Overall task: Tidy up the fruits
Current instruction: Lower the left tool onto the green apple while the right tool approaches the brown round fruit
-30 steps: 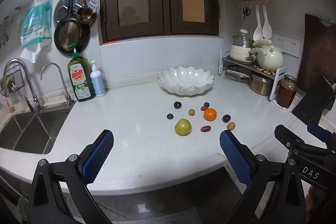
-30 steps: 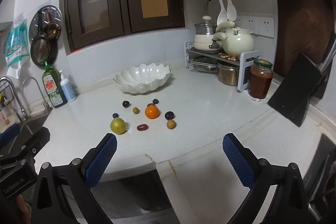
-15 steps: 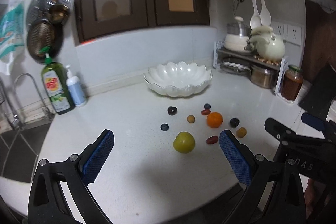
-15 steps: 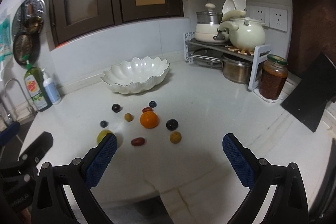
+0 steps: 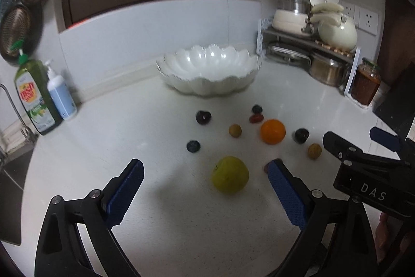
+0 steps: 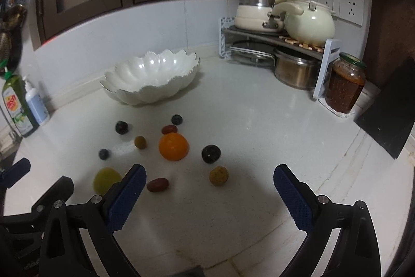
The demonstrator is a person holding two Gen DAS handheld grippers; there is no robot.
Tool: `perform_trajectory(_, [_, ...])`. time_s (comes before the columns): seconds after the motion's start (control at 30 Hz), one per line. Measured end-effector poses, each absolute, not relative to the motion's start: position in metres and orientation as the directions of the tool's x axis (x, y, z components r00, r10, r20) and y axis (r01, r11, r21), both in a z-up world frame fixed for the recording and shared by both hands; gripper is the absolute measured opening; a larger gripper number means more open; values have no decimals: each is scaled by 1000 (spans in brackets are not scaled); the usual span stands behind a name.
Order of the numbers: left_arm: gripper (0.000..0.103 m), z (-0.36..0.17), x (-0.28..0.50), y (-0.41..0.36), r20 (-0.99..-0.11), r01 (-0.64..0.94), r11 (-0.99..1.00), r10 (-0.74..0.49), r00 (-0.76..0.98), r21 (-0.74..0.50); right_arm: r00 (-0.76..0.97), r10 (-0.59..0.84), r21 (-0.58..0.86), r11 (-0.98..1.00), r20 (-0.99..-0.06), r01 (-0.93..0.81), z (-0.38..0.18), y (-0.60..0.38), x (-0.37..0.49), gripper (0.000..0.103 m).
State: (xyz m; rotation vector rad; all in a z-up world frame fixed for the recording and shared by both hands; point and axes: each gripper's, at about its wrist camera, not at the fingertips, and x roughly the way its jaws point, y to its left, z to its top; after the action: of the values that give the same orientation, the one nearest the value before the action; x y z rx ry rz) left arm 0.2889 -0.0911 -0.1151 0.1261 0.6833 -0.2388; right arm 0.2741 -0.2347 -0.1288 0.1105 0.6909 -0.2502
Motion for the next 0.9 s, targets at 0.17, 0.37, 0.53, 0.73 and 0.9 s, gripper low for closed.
perform_trajectory(0.17, [95, -134, 301, -102, -678, 262, 964, -165, 716, 42, 717, -174, 10, 969, -675, 245, -146, -241, 289, 92])
perform_trajectory(0.37, [91, -153, 311, -113, -715, 229, 973, -135, 686, 36, 698, -122, 32, 979, -706, 203, -163, -253, 306, 86])
perform_trajectory(0.53, [87, -166, 316, -118, -737, 200, 980, -121, 665, 20, 680, -83, 51, 983, -729, 174, -179, -259, 316, 78])
perform_trajectory(0.73, [84, -172, 326, -118, -741, 193, 981, -123, 660, 9, 668, -73, 54, 984, -740, 168, -187, -259, 323, 73])
perform_trajectory(0.9, [77, -178, 335, -119, -765, 195, 981, -137, 629, -15, 648, -65, 73, 980, -759, 184, -194, -261, 329, 65])
